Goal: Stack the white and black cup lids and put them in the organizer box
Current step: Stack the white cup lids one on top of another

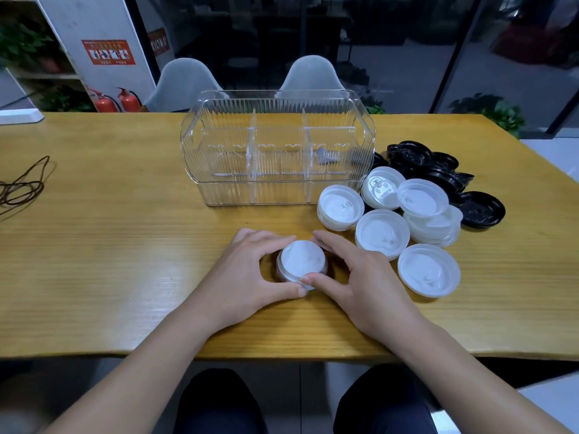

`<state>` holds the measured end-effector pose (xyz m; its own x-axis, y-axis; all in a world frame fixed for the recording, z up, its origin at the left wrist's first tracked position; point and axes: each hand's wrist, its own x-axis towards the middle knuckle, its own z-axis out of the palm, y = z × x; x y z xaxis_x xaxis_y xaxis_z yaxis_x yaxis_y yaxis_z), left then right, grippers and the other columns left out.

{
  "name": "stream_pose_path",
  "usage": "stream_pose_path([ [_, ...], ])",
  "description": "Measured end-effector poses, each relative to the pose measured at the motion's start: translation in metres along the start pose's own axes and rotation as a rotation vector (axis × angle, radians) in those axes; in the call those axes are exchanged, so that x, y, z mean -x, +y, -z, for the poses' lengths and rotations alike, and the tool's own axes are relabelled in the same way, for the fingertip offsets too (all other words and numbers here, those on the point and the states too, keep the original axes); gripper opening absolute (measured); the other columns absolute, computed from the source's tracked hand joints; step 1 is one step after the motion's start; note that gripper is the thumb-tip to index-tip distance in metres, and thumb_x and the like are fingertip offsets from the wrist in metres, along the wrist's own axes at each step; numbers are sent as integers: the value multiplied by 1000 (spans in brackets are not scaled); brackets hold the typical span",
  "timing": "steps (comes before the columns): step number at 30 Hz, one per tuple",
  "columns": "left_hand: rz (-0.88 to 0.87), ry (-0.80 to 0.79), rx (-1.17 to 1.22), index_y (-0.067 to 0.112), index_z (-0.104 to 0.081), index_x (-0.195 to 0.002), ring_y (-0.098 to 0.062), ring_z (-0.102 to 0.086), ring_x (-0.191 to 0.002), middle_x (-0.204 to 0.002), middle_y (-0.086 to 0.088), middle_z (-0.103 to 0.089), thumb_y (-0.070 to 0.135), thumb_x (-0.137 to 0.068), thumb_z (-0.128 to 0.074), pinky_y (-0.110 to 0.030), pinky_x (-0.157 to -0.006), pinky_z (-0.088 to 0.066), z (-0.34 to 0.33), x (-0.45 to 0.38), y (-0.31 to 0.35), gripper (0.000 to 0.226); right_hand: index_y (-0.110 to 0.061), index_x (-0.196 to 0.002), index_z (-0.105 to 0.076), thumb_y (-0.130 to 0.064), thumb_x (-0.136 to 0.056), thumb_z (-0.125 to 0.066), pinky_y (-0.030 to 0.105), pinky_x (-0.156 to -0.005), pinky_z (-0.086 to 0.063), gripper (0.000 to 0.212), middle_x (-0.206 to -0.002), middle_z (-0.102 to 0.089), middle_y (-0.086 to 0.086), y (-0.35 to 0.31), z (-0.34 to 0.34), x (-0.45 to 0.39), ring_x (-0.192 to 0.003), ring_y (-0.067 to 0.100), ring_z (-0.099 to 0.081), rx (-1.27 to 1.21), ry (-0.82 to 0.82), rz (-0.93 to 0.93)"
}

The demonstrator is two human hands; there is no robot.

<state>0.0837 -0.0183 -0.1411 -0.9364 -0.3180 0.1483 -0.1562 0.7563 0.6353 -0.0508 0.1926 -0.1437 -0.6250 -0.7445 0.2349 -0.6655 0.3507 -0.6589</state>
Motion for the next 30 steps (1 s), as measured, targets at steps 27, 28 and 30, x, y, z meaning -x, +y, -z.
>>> stream_pose_path([
  [27,2,34,-15,51,-56,-158,1,-46,-150,-149,33,-59,75,-80,-89,-44,-128,-43,-7,7,1,87,-18,-89,-81,-14,-88,-93,49,-91,-39,12,-94,-67,-3,49,33,16,-90,33,-59,589,462,132],
  [28,4,35,-12,51,-56,-158,1,-46,-150,-149,34,-59,75,-80,-90,-44,-128,-43,-7,7,1,89,-18,-89,-80,-13,-85,-95,47,-91,-38,16,-93,-67,-4,49,33,15,-90,32,-60,565,466,125],
  [30,9,33,1,53,-54,-159,1,-46,-150,-150,35,-57,78,-78,-90,-43,-129,-43,-7,7,1,93,-19,-88,-78,-13,-80,-99,45,-90,-36,23,-92,-67,-6,50,35,14,-90,30,-60,510,468,108],
])
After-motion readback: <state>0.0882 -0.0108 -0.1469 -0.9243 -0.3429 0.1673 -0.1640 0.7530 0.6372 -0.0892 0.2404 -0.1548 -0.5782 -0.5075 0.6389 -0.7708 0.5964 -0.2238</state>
